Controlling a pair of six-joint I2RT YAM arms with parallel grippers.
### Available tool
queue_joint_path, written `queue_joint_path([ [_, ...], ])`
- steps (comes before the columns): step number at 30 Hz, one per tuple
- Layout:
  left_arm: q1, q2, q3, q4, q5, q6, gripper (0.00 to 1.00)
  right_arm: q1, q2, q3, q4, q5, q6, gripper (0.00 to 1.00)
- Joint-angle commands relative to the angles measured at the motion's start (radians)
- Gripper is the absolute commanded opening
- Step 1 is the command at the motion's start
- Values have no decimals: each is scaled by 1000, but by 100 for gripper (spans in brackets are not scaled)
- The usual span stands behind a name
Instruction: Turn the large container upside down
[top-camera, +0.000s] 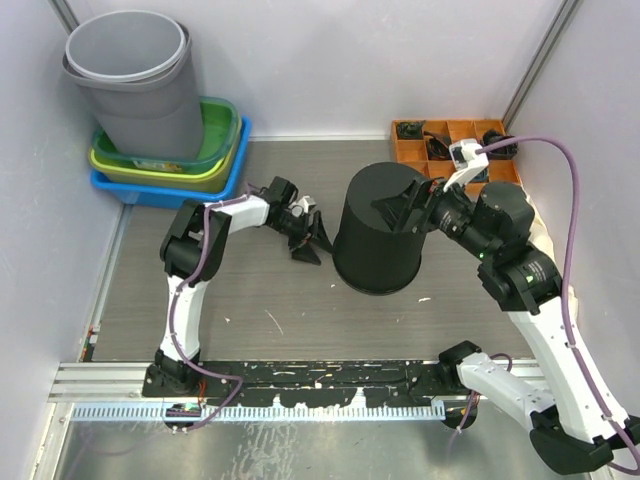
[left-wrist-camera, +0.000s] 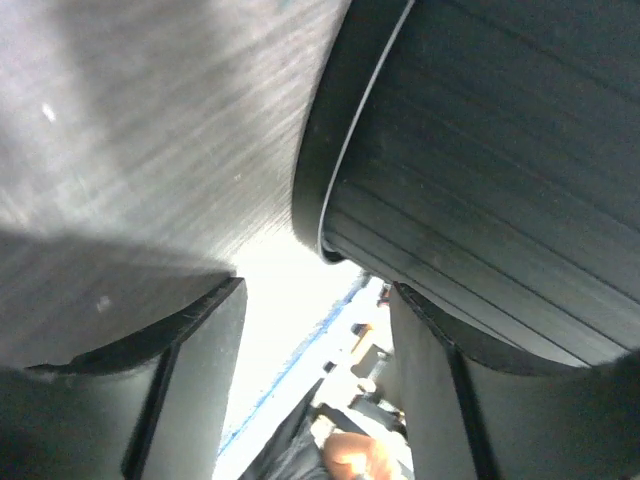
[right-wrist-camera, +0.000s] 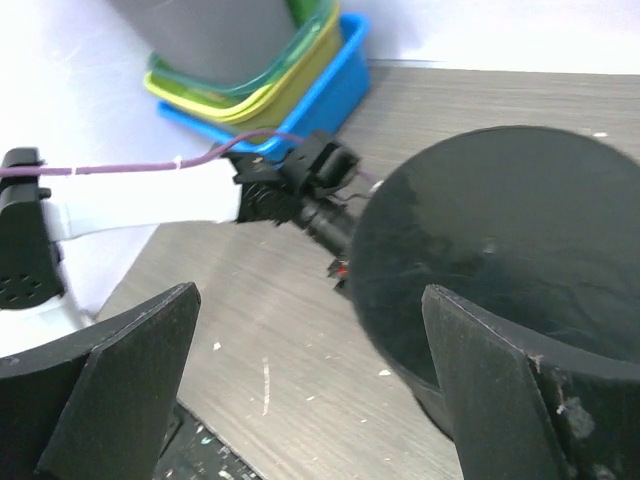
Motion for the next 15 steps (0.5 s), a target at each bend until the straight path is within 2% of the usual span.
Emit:
queue_joint_path([
  [1,-46,-58,94,-452,-378,288,64,3,22,-53,182,-265,76,100],
  [3,-60,-84,155,-531,-485,335,64,39,86,-52,248,-344,116,100],
  [4,-60,-99,186,-562,-528,357,66,99,123,-37,254,-331,103,100],
  [5,-60,-118,217,-592,-586,378,67,178,174,-7,235,-267,59,100],
  [6,-60,-142,248,-623,-644,409,67,331,211,30,207,-167,-3,100],
  [8,-60,-215,313,-677,-752,478,67,543,297,115,150,27,-121,100],
  [12,-60,-364,392,-728,-990,644,67,707,508,295,2,260,-233,100],
  [15,-36,-457,462,-758,-1106,754,67,787,547,257,20,456,-287,100],
])
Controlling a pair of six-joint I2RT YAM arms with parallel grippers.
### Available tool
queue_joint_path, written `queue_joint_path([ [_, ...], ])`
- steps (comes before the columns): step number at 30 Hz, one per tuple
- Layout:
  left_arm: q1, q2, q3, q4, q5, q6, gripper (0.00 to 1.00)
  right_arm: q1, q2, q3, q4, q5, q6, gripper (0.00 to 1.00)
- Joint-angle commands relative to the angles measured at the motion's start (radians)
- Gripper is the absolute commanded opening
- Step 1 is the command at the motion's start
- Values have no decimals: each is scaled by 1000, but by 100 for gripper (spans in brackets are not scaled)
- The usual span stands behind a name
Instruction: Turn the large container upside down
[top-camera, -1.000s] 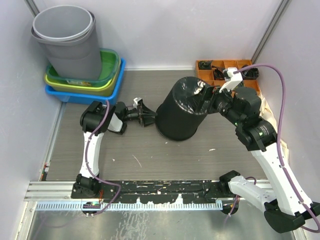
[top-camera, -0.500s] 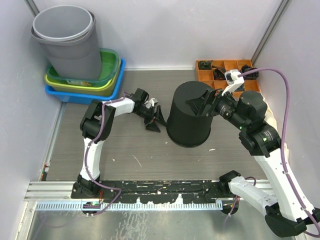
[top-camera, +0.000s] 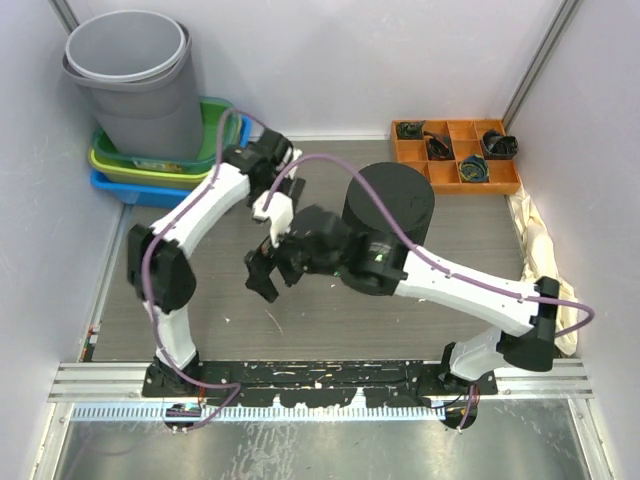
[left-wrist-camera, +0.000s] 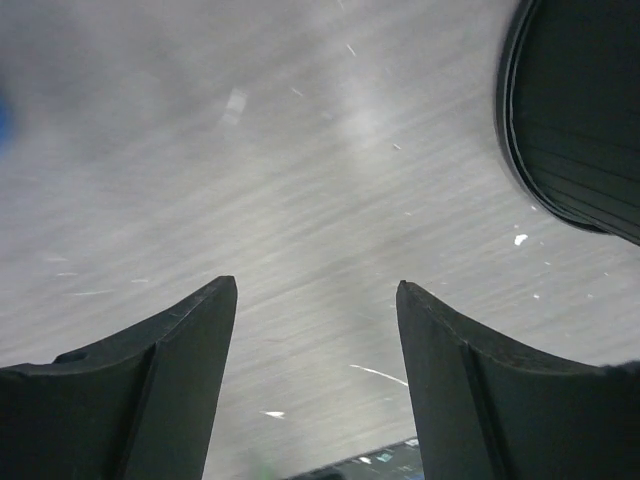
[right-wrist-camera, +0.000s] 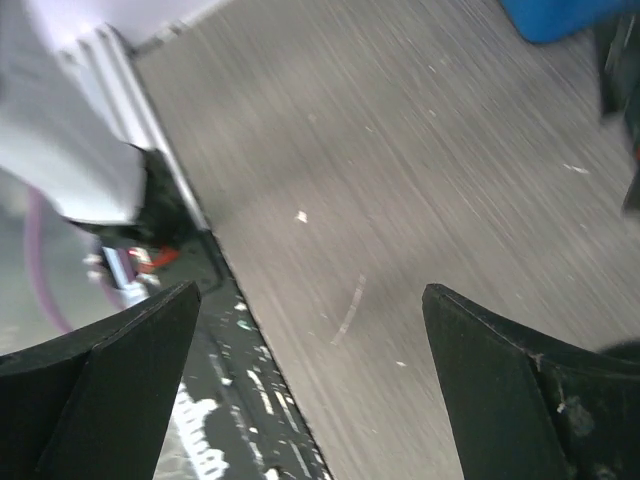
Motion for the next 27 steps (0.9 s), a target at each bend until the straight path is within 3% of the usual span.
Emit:
queue_joint_path([
  [1,44,-211,146,-108,-277,244,67,72,-4,1,-21,366,-130,100],
  [7,93,-296,302,-158,-423,430,67,70,-74,-276,118,725,-92,100],
  [11,149,-320,464,-180,-420,530,67,-5,47,-300,132,876,-19,100],
  [15,241,-287,648,-210,-331,629,70,-69,246,-215,138,916,5,100],
  [18,332,-216,799,-212,-285,654,70,-158,360,-133,20,898,137,100],
  [21,439,-161,879,-159,-212,654,69,-228,346,-201,15,838,196,100],
  [27,464,-102,897,-68,-206,796,68,-340,211,-388,-1,804,227,100],
])
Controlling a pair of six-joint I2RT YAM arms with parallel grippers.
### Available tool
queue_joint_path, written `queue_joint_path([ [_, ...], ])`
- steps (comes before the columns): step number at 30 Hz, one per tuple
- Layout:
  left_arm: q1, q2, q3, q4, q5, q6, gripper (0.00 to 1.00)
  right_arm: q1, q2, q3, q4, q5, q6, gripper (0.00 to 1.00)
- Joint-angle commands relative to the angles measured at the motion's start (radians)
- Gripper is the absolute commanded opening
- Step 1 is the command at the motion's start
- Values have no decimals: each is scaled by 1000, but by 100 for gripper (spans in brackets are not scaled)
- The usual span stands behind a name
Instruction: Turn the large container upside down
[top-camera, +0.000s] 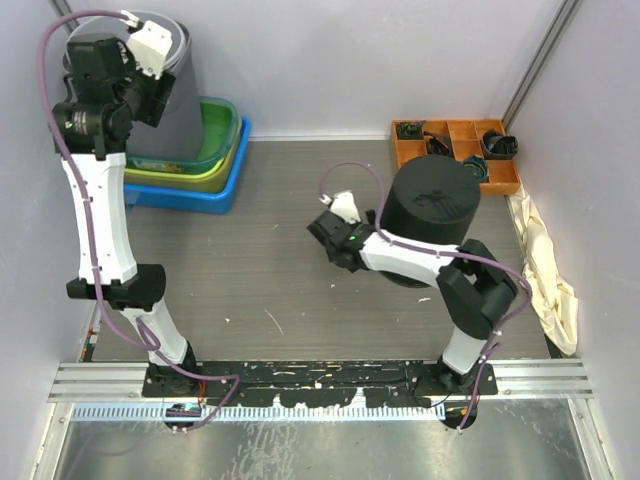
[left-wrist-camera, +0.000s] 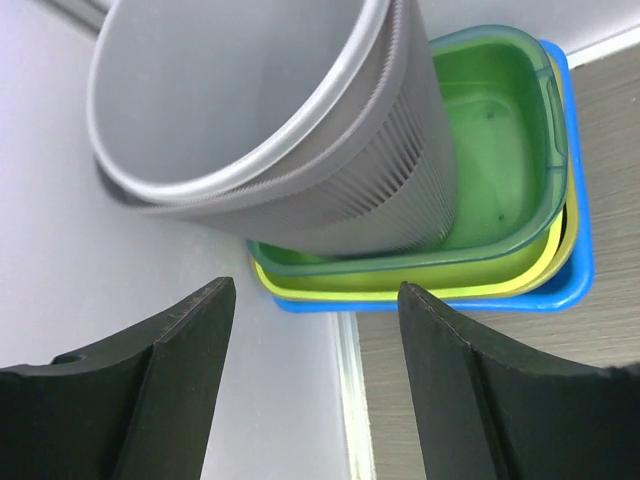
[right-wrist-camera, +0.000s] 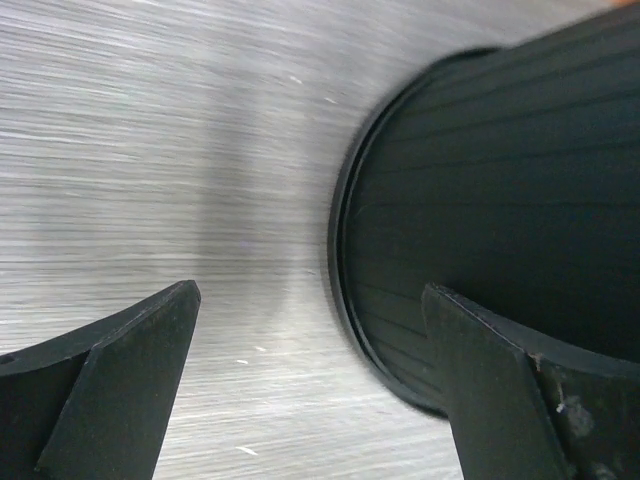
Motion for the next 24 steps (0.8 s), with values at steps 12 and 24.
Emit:
queue_joint_path([
  [12,98,129,121,385,67,-3,66,-158,-297,-293,20,-132,71,100],
  [24,200,219,160,342,442,-479,65,-159,-304,-308,41,-201,92,100],
])
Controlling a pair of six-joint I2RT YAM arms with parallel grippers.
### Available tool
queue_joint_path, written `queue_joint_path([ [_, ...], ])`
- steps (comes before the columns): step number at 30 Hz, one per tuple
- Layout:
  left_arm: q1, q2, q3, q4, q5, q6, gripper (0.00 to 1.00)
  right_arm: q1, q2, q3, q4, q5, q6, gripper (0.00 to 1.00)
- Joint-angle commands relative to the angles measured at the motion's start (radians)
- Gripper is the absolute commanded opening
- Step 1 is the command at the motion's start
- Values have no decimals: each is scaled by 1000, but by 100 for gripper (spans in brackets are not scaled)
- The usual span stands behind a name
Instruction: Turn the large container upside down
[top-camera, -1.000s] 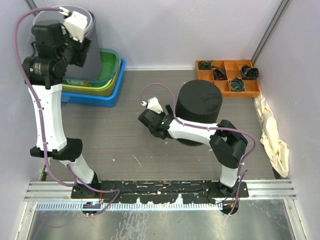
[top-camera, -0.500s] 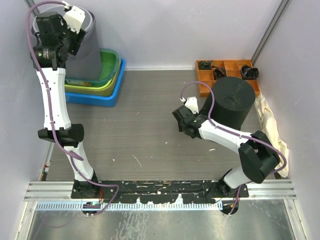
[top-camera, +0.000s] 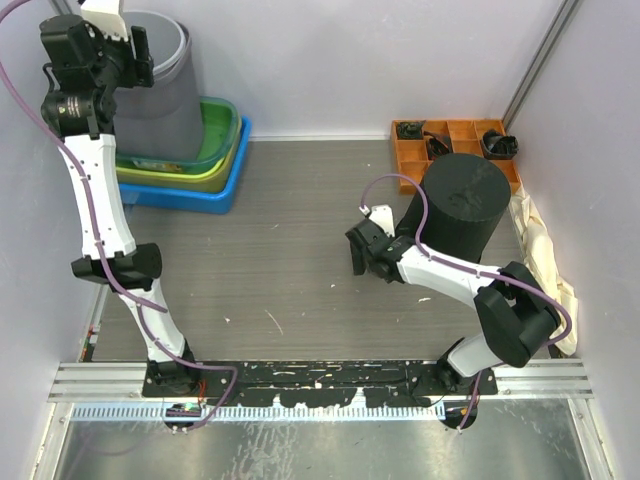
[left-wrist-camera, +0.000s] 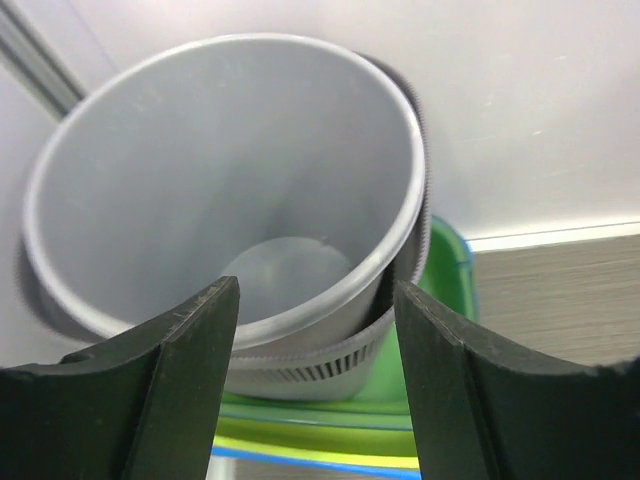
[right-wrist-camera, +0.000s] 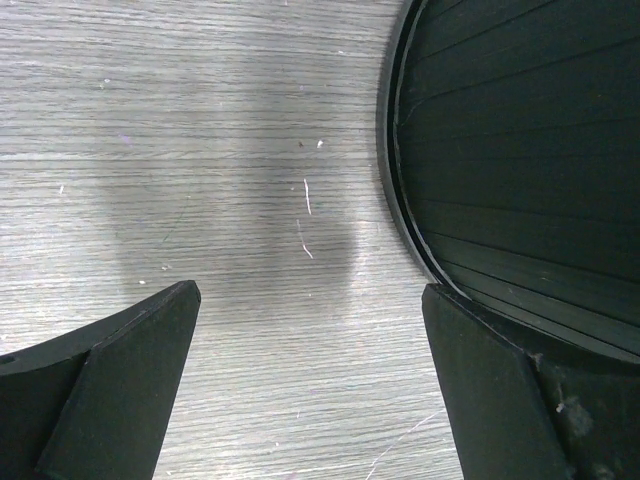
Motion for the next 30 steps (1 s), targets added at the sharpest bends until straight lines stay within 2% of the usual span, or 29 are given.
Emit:
queue_joint_path([
  [1,47,57,72,50,190,-193,65,6,-33,8,34,-3,16,100],
  [5,74,75,69,65,248,-231,65,5,-44,-2,30,2,13,100],
  [19,76,104,61,28,315,-206,66,5,-51,-17,30,2,23,100],
  [24,76,113,49,-40,347,-131,66,6,-65,-19,29,-1,27,100],
  [30,75,123,35,-94,303,-29,65,5,-75,-29,30,6,30,100],
])
